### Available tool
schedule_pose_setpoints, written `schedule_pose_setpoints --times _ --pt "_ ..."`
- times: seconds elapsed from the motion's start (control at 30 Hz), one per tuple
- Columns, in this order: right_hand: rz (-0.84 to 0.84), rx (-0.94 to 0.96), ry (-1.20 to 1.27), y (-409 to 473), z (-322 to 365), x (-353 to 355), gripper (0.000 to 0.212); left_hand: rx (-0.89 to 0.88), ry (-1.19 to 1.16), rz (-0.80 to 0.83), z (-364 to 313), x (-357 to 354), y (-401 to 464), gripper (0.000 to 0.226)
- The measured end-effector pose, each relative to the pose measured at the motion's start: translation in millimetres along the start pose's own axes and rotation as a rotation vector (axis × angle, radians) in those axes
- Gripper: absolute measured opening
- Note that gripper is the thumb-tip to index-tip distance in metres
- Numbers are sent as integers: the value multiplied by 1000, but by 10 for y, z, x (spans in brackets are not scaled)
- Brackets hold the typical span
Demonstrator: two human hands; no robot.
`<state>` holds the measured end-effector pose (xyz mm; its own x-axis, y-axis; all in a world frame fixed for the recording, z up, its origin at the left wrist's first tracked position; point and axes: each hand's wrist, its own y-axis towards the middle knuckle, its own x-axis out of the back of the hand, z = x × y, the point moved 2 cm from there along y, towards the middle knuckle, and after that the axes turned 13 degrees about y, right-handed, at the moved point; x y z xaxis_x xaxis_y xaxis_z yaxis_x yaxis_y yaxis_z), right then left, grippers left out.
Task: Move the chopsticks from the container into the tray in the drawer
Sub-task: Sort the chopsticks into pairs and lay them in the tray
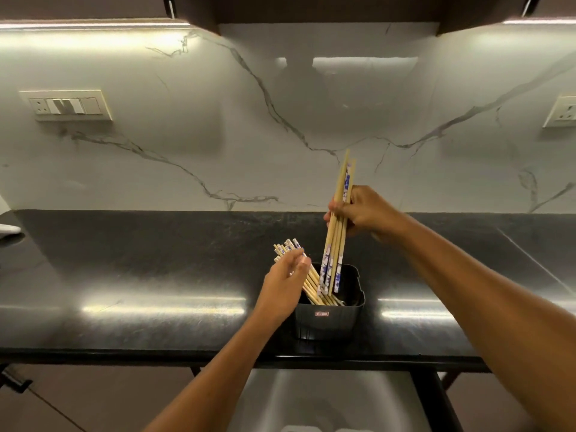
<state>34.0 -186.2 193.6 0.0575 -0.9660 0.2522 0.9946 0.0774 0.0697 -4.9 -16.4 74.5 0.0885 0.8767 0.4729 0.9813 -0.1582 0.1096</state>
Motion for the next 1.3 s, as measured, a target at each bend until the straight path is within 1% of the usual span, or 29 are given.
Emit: schedule_pose_setpoints --times 0.03,0.1,0.2,0.27,0.4,0.5,0.57,0.63,0.77,0.9,1.0,1.13,1.23,1.3 --pt "40 -30 43 -3 77 3 12 -14 -17 63 -77 -17 -13 41" --pt "109 -124 132 -45 177 -6 13 -36 -122 209 -230 -72 -93 33" --pt "166 -254 183 -146 143 -46 14 97 -452 387 -296 -173 -275 28" --pt "164 -341 224 -234 12 -73 14 159 -596 475 -243 -253 -404 29" --pt "188 -516 368 -420 -309 -160 18 259 -682 552 -42 -415 -640 30" --pt "208 -567 427 -512 -482 -211 22 307 -702 564 74 -498 -759 32" --pt "213 -567 416 -548 -542 -218 22 323 -710 554 121 -520 -810 31" --pt "187 -540 393 -562 -556 -194 21 327 -702 538 139 -507 -840 30" --pt "39 -412 316 -539 -447 -72 15 315 -631 492 101 -458 -858 30" --pt "11 -351 174 -505 -315 33 9 322 -635 471 67 -446 -856 33" --pt "-67 -269 161 -460 -242 120 9 312 -616 494 82 -465 -841 33" --pt "-187 -109 197 -418 -105 267 10 334 -610 489 159 -489 -855 35" --pt "-292 65 233 -443 52 370 10 365 -617 450 208 -504 -846 31" --pt "-334 196 274 -508 175 401 11 392 -651 407 223 -504 -822 28"
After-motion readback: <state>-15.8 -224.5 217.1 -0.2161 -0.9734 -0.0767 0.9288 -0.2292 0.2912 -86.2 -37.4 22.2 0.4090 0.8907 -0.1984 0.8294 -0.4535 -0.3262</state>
